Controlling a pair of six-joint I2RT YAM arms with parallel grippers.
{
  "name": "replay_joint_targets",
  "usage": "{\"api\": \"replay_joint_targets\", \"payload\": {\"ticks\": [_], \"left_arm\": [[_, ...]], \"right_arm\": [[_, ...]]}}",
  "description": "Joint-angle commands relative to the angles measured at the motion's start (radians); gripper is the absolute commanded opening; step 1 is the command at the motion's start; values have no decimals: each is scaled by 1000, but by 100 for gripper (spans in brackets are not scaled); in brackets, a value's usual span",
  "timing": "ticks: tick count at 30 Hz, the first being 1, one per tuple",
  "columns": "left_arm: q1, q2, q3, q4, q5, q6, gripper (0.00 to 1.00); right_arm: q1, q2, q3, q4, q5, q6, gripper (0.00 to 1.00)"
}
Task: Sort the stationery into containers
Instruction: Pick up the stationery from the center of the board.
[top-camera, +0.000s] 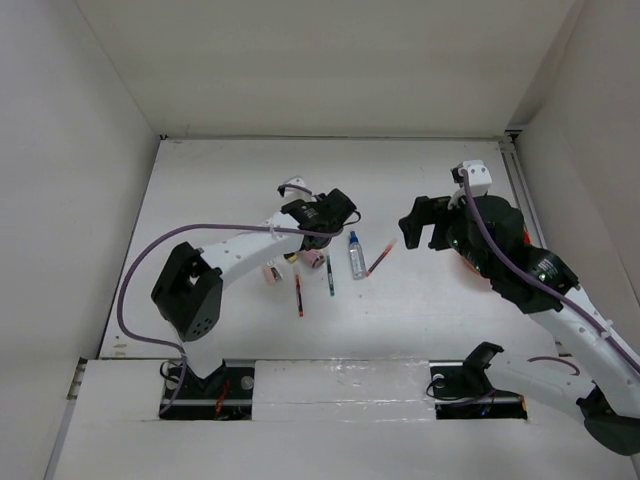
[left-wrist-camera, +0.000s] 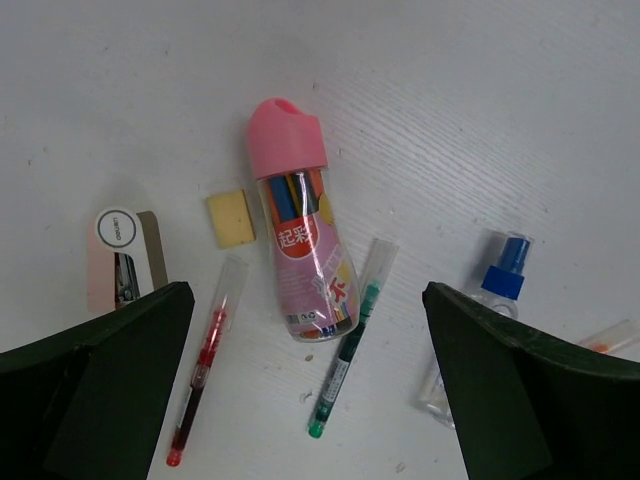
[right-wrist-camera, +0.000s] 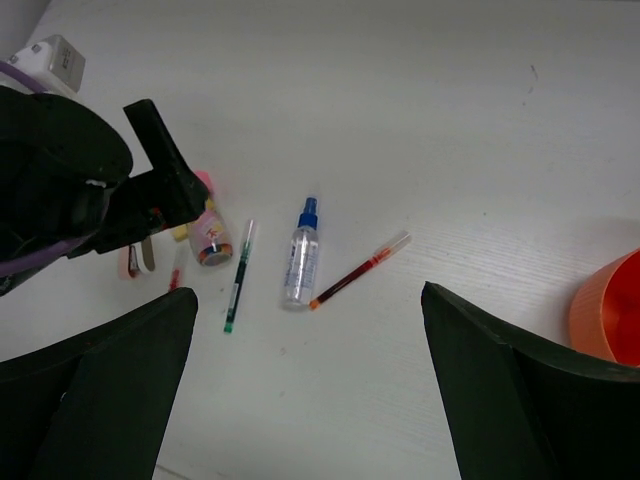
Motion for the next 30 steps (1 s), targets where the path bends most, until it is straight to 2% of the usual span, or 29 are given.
{"api": "replay_joint_targets", "payload": {"ticks": [1, 5, 7, 12, 20, 30], "left_arm": [[0, 23, 38, -21, -43, -101, 100], [10, 89, 58, -40, -53, -144, 100], [23, 89, 44, 10, -29, -135, 99], [47, 126, 18, 55, -4, -133, 91], [47, 210, 27, 75, 42, -155, 90], [29, 210, -4, 65, 51, -211, 87]], "right_arm": [[-6, -4, -24, 58, -49, 5, 100], [-6, -4, -42, 81, -90, 5, 100], [-6, -4, -53, 91, -101, 5, 100], [-6, 15, -62, 91, -121, 5, 100], [-6, 15, -72, 100, -121, 5, 100], [4, 15, -72, 100, -130, 5, 100]]}}
